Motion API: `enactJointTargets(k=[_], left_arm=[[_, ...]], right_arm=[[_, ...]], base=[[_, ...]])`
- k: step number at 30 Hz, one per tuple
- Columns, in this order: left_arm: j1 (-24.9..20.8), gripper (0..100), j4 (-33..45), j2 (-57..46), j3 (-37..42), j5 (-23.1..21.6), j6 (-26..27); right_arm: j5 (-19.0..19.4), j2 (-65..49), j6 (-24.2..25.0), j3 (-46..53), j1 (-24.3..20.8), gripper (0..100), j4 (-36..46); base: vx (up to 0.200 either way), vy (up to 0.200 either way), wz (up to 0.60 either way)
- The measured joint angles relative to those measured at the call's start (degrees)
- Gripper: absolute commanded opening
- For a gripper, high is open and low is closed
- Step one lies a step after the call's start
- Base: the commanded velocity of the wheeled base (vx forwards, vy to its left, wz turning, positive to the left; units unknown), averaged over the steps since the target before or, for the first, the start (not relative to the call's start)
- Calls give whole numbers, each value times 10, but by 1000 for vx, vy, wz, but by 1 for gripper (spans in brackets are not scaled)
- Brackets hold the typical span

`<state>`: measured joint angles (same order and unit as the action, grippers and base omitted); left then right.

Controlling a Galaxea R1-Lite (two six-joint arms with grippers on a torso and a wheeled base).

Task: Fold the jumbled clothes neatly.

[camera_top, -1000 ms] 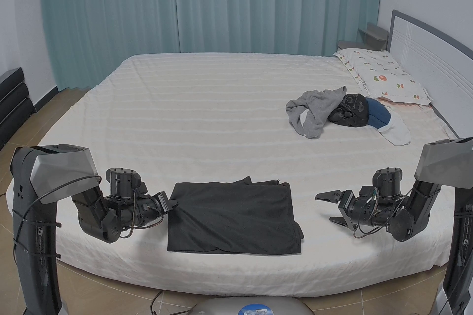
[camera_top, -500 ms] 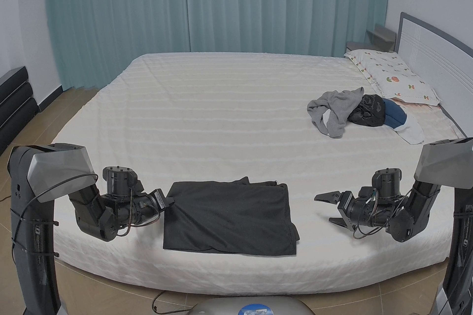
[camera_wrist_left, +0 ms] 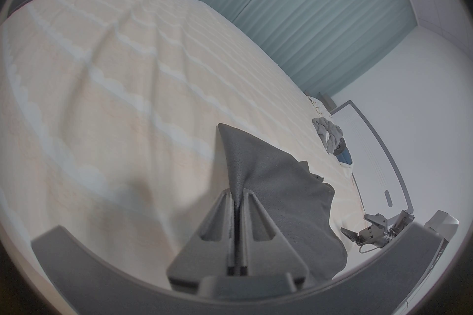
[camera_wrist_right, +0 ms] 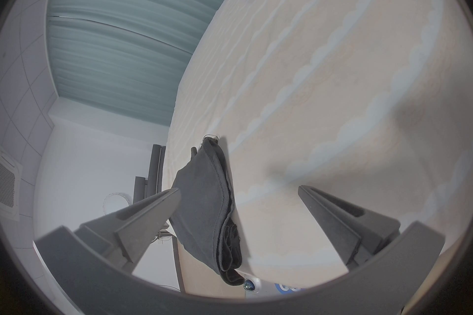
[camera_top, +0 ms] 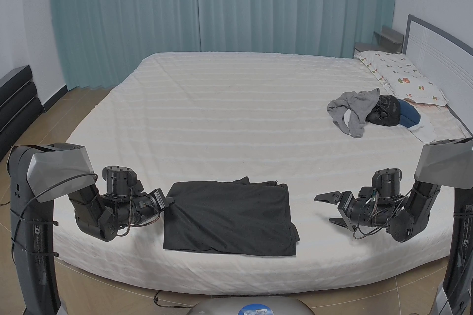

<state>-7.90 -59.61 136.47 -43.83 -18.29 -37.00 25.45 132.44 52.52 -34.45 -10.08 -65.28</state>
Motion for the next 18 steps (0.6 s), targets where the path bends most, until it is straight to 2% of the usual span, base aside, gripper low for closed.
enactJointTargets(k=[18], left_arm=[[2, 0, 0, 0, -6, 0, 0]], right_arm=[[0, 0, 0, 0, 0, 100, 0]], base=[[0, 200, 0]])
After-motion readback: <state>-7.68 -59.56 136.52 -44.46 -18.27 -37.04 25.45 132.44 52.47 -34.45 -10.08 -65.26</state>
